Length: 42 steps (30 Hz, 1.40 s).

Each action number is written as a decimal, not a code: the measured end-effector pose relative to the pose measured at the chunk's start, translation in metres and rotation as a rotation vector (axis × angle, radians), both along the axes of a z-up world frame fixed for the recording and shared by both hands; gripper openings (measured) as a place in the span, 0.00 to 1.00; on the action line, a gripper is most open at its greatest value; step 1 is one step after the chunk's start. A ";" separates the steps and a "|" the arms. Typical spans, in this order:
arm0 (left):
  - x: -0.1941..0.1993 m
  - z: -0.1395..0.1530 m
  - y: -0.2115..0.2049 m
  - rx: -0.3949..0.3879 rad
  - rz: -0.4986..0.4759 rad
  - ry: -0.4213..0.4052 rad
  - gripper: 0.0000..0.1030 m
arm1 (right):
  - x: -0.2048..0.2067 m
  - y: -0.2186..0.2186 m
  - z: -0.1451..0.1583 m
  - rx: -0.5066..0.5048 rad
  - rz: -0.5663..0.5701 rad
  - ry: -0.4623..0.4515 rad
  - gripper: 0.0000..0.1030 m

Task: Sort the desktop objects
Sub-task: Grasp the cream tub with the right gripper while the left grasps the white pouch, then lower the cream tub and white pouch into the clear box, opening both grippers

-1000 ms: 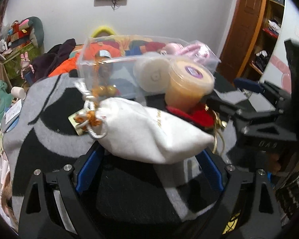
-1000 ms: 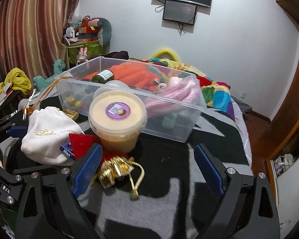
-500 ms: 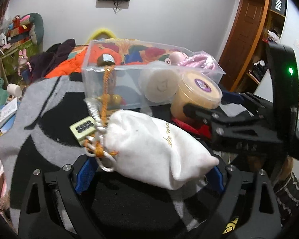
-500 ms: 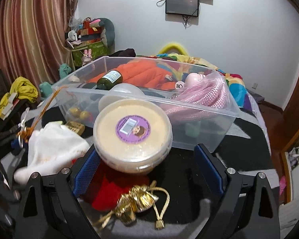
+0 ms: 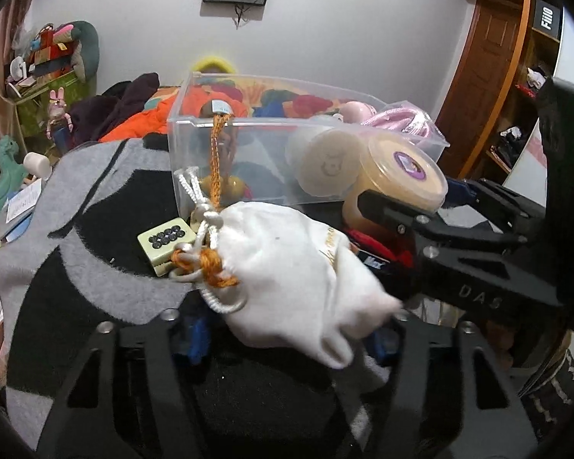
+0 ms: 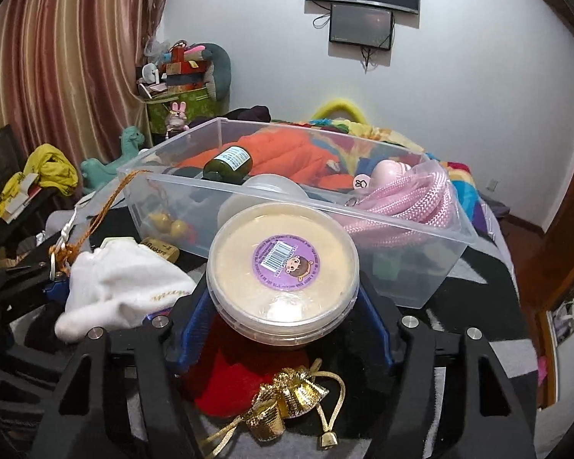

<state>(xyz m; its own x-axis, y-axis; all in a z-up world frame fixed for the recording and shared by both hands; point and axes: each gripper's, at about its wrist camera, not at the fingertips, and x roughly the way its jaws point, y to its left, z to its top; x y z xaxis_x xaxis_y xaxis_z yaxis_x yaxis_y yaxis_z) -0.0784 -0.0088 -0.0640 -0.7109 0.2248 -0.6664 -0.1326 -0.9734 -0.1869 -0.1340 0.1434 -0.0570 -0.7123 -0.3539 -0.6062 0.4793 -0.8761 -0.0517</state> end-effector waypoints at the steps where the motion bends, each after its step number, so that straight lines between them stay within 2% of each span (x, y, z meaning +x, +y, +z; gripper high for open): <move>1: 0.001 0.002 -0.001 0.001 0.001 0.009 0.53 | 0.001 0.000 0.000 0.000 -0.001 0.001 0.62; 8: 0.003 0.015 -0.006 -0.001 0.020 0.042 0.46 | 0.002 0.019 0.006 -0.081 -0.002 -0.051 0.62; 13: 0.006 0.025 -0.017 0.013 0.044 0.059 0.44 | 0.007 0.023 0.013 -0.090 -0.003 -0.036 0.62; 14: 0.007 0.027 -0.018 0.011 0.047 0.065 0.43 | 0.008 0.022 0.014 -0.089 -0.003 -0.033 0.59; 23: 0.007 0.047 -0.021 0.000 0.063 0.116 0.42 | 0.012 0.025 0.021 -0.120 0.013 -0.020 0.59; 32: 0.001 0.075 -0.025 0.046 0.045 0.153 0.42 | 0.011 0.037 0.036 -0.154 -0.003 0.004 0.59; 42: -0.033 0.095 -0.037 0.131 0.027 0.123 0.42 | -0.005 0.049 0.056 -0.216 -0.032 0.034 0.59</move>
<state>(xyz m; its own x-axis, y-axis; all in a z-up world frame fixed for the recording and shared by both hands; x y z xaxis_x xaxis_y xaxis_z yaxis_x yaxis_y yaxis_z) -0.1111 -0.0458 0.0315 -0.7922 0.2843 -0.5400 -0.1370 -0.9451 -0.2966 -0.1394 0.1921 -0.0006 -0.7440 -0.4500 -0.4940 0.4524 -0.8833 0.1232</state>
